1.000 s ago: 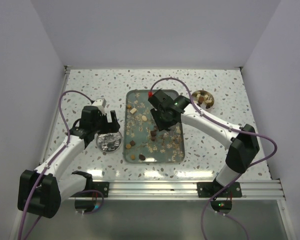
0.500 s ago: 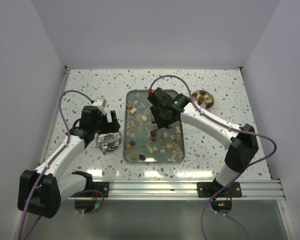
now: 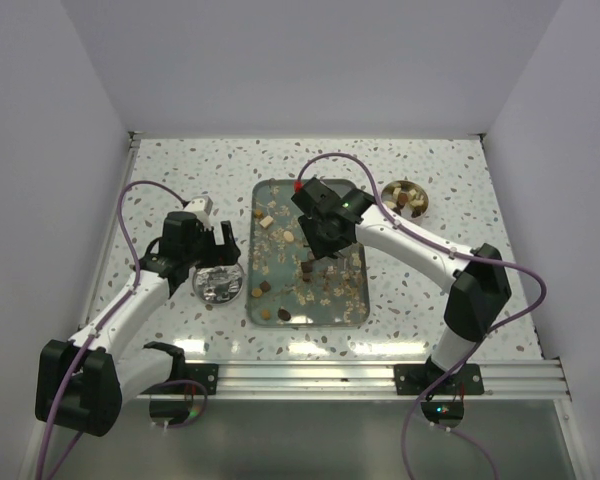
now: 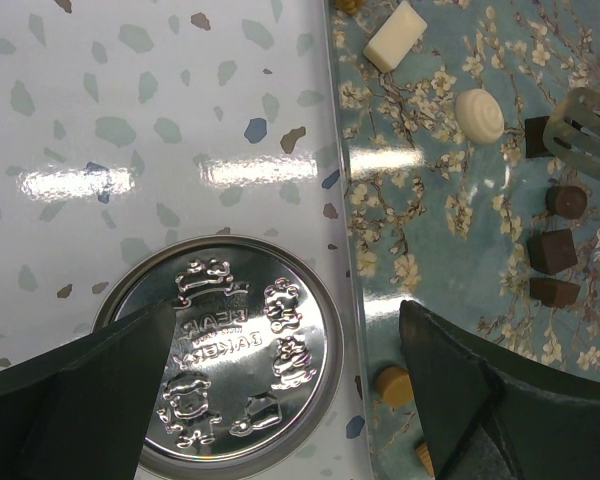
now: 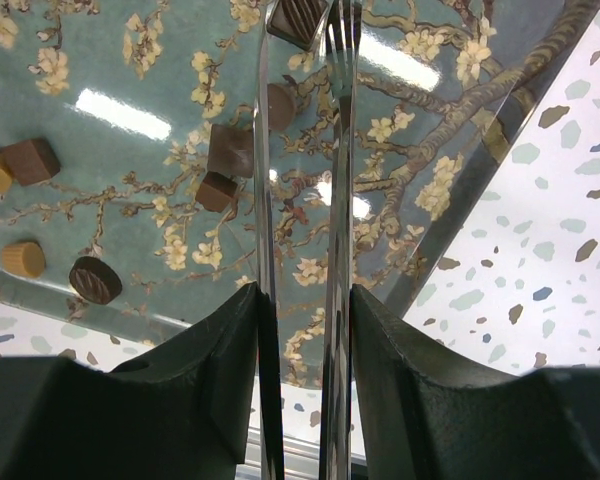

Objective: Pack the chocolate

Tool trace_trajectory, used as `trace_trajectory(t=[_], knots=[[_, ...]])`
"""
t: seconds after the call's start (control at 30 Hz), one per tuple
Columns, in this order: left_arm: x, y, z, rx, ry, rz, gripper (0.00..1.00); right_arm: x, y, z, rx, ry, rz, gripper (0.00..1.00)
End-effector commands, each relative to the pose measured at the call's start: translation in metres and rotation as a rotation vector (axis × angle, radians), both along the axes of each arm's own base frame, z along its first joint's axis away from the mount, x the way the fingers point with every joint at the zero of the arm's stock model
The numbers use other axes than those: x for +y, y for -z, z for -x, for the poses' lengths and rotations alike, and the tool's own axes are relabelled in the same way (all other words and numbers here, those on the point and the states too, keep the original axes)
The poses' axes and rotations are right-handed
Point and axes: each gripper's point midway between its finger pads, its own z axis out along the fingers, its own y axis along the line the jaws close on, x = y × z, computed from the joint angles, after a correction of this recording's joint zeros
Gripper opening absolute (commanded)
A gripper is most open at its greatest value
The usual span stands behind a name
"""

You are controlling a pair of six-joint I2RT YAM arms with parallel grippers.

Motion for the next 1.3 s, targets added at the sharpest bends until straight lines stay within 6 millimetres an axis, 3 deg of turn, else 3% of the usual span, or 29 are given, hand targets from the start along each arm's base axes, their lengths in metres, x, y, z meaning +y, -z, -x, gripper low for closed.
trace_trajectory(t=[0.0, 0.33, 0.5, 0.7, 0.87, 1.03, 1.17, 1.27], knots=[[-0.003, -0.007, -0.007, -0.041, 0.02, 0.007, 1.0, 0.003, -0.003, -0.005, -0.028, 0.016, -0.004, 0.43], [-0.002, -0.007, -0.007, -0.044, 0.018, 0.007, 1.0, 0.01, 0.008, -0.003, -0.008, 0.002, -0.001, 0.43], [-0.002, -0.007, -0.006, -0.045, 0.016, 0.004, 1.0, 0.007, 0.006, -0.004, -0.017, 0.007, 0.017, 0.34], [-0.002, -0.007, -0.006, -0.049, 0.015, 0.007, 1.0, 0.001, -0.003, -0.007, -0.037, 0.029, 0.043, 0.28], [-0.001, -0.007, -0.005, -0.049, 0.016, 0.005, 1.0, -0.007, -0.026, -0.021, -0.092, 0.044, 0.054, 0.28], [-0.001, -0.008, -0.004, -0.051, 0.017, 0.005, 1.0, -0.032, -0.028, -0.04, -0.1, 0.105, 0.046, 0.27], [0.0, -0.01, -0.004, -0.058, 0.013, 0.004, 1.0, -0.065, -0.027, -0.054, -0.1, 0.173, 0.025, 0.27], [0.001, -0.011, -0.003, -0.058, 0.013, -0.004, 1.0, -0.097, -0.046, -0.069, -0.14, 0.234, 0.02, 0.27]])
